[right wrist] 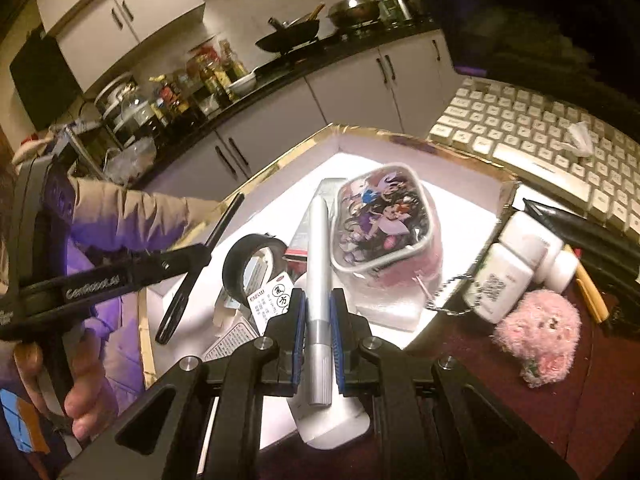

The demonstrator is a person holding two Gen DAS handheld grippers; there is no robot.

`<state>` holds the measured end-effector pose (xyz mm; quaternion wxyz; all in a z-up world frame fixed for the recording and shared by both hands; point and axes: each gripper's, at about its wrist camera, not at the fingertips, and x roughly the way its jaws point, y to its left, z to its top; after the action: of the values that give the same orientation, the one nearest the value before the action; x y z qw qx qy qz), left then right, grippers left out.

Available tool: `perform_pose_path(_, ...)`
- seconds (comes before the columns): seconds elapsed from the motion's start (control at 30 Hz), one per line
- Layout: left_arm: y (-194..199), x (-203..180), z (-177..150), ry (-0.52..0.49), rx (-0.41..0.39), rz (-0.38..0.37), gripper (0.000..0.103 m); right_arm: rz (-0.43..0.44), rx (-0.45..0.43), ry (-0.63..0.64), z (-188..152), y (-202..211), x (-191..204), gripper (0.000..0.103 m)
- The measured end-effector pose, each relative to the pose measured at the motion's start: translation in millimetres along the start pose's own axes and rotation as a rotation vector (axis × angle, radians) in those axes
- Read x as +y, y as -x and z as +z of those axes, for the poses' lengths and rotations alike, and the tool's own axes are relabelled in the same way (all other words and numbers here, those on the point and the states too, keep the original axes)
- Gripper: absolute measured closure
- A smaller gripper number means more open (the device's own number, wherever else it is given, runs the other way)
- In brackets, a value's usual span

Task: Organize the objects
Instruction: 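Carry the black pen into the tray with the left tool while the right carries the marker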

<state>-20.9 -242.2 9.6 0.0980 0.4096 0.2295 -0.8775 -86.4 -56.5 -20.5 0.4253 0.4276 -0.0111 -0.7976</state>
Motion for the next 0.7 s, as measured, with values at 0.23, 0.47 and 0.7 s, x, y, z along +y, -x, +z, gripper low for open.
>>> perform_pose_path(0.23, -19.0, 6.1, 1.8, -0.012, 0.049, 0.038, 0.095, 0.007, 0.018, 0.071, 2.7, -17.0, 25.5, 0.093)
perform_pose_path(0.47, -32.1, 2.9, 6.6, -0.022, 0.066, 0.031, 0.095, -0.051, 0.002, 0.089, 2.1, -26.4, 23.3, 0.092)
perform_pose_path(0.7, -39.6, -4.5, 5.2, -0.029, 0.067, 0.047, 0.095, -0.015, -0.017, 0.043, 1.2, -28.8, 12.0, 0.092)
